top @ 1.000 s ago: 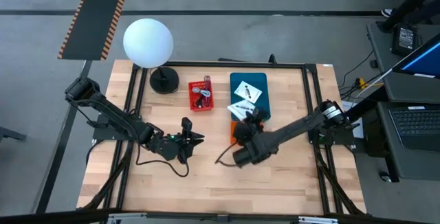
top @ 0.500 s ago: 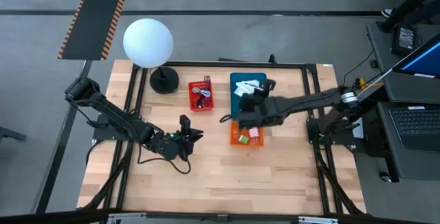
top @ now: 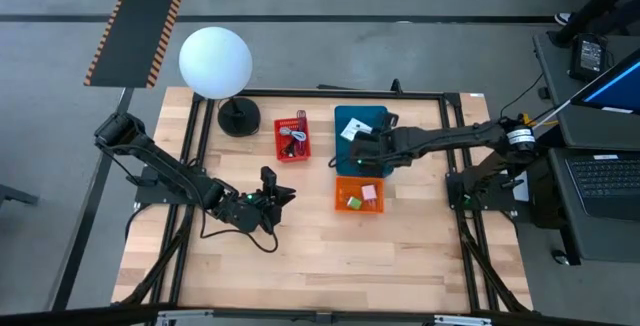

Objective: Pick and place items into bin
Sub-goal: Put the white card reader box into the blue bin

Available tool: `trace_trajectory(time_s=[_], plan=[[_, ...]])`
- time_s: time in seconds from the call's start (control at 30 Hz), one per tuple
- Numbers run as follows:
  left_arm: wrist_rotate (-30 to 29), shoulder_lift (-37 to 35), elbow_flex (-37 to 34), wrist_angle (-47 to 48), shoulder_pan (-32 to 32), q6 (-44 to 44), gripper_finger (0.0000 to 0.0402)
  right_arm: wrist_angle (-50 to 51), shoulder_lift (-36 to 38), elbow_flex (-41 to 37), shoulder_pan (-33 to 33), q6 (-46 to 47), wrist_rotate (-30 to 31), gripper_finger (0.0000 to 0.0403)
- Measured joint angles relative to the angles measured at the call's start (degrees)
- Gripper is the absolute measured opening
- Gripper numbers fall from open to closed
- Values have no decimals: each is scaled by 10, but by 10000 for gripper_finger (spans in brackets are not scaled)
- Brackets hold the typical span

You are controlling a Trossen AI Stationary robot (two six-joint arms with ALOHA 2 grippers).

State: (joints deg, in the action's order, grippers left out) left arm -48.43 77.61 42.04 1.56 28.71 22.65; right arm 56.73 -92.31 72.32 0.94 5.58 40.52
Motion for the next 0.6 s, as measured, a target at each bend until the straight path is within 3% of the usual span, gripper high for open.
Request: trace_trajectory(time_s=[0.47,0.53,0.6], plan=[[8,0,0,0,-31,-1,64,-129,-2,-120,7,-3,-28,13],[45,0,0,1,-44,-1,62,-137,-2,-124,7,-8,-26,13],[120,0,-1,-1,-63,-1,60,-141,-2,-126,7,-17,-25,13]])
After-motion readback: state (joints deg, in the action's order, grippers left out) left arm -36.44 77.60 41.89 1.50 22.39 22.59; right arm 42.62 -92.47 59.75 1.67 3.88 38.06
